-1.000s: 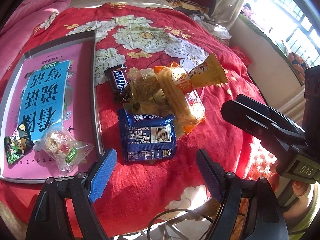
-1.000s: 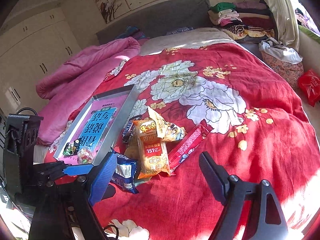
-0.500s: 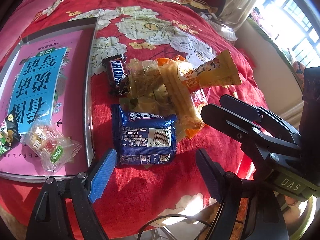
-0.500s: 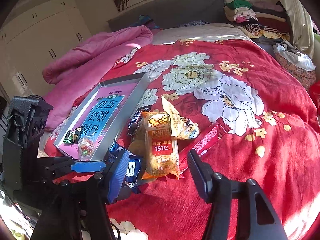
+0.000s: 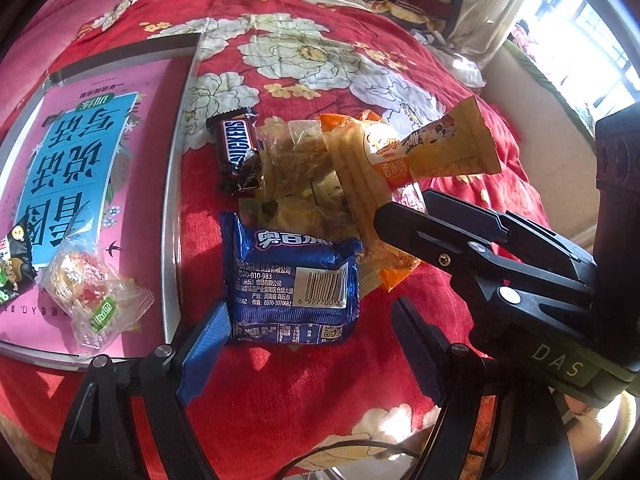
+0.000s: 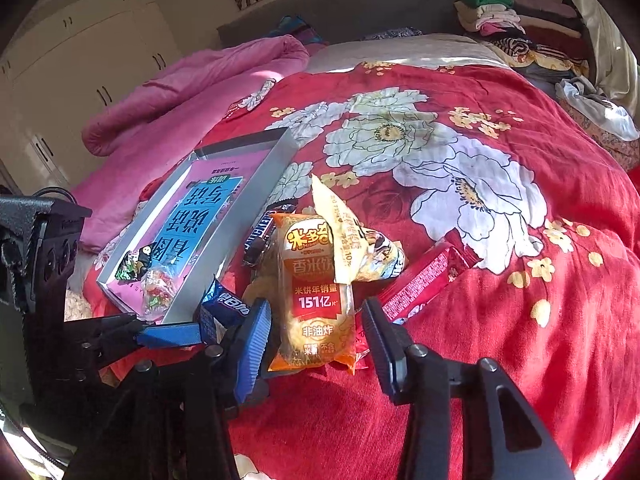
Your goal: Organize snacks
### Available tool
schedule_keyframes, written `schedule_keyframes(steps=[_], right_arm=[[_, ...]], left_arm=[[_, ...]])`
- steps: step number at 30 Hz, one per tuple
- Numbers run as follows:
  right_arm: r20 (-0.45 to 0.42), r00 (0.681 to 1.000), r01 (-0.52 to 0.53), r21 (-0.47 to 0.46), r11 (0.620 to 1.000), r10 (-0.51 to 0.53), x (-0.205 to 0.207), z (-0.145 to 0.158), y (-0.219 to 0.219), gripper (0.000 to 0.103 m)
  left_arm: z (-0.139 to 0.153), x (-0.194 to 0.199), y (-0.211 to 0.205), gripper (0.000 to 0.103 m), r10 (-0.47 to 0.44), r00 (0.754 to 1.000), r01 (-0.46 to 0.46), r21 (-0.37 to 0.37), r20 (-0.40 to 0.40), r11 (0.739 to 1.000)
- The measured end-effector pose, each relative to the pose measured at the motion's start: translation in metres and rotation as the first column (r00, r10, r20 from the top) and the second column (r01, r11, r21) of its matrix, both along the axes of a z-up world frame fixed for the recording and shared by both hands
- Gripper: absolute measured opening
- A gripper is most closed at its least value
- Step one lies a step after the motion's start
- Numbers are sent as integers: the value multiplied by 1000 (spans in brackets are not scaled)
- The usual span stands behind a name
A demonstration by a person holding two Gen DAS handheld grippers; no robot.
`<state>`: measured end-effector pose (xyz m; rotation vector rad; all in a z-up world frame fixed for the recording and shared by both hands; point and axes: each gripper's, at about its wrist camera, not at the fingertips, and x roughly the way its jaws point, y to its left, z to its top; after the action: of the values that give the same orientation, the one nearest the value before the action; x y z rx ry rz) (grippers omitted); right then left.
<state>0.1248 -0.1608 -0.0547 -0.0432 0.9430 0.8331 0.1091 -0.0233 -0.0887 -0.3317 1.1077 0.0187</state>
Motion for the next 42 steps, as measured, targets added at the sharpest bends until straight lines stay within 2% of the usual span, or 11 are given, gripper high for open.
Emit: schedule_keyframes(steps=[7, 9, 15, 20, 25, 34, 42], right_arm=[[20, 999, -28, -39, 999, 29, 9, -7, 14, 38], [6, 1000, -28, -22, 999, 28, 11, -9, 13, 35], [-5, 1000, 4, 17, 1000, -4, 16, -8, 1, 34], [5, 1000, -13, 24, 1000, 13, 12, -6, 3, 33], [25, 999, -40, 30, 999, 39, 6, -4, 6, 33], [54, 997, -63, 85, 994, 59, -3, 7, 5, 33], [99, 994, -68, 139, 988, 55, -12, 22, 0, 32]], left_arm=[[0, 3, 0, 81, 19, 1000, -20, 11, 22, 1000], [-1, 6, 1, 81, 27, 999, -27, 3, 26, 1000], [0, 6, 5, 79, 25, 998, -24, -15, 50, 1000], [-1, 2, 7, 65, 10, 998, -11, 11, 67, 1000], [-2, 0, 6, 56, -17, 997, 14, 40, 80, 999], [13, -8, 14, 55, -21, 993, 21, -5, 116, 1000], [29, -16, 21, 55, -13, 989, 14, -8, 148, 1000]])
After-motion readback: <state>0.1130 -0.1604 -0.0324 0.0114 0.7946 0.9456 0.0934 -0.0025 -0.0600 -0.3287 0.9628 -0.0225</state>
